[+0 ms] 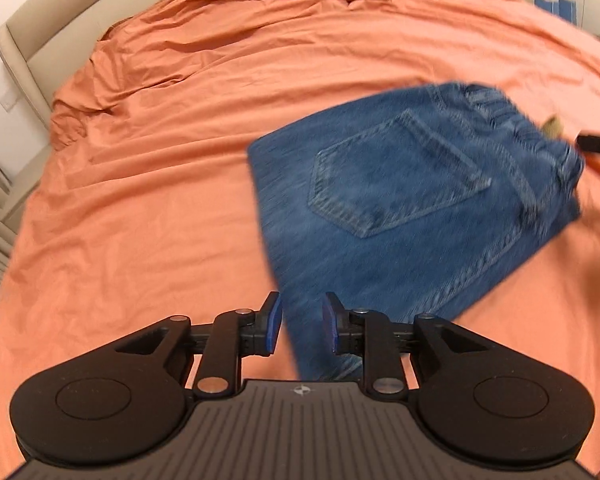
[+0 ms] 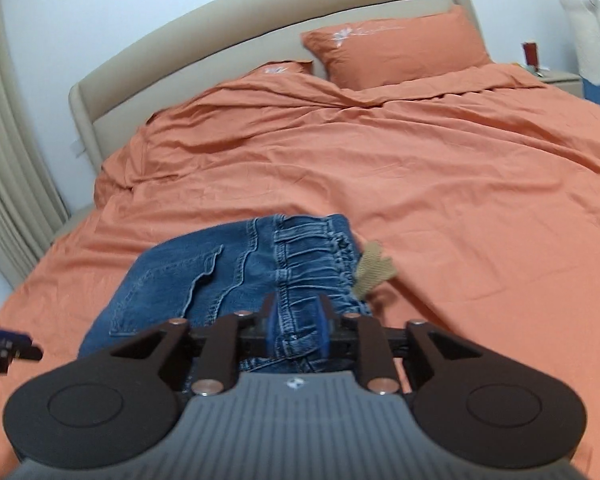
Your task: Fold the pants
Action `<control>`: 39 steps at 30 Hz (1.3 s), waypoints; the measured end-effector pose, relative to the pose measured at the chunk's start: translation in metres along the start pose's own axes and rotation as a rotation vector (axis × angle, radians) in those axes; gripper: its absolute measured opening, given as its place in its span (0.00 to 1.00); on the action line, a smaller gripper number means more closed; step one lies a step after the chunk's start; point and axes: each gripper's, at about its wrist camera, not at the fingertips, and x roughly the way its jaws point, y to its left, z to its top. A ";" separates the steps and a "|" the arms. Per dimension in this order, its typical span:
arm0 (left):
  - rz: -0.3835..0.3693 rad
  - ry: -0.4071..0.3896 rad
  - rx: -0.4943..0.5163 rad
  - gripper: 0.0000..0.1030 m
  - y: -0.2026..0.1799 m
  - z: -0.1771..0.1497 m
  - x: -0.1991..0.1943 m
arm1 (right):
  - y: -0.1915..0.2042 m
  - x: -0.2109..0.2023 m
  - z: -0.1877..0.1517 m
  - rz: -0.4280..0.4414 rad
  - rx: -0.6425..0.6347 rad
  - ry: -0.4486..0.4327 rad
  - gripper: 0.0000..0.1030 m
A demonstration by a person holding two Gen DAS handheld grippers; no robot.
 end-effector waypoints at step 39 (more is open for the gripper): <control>-0.307 -0.100 -0.709 0.71 0.126 -0.017 0.094 | -0.098 0.085 -0.003 0.161 0.510 0.203 0.67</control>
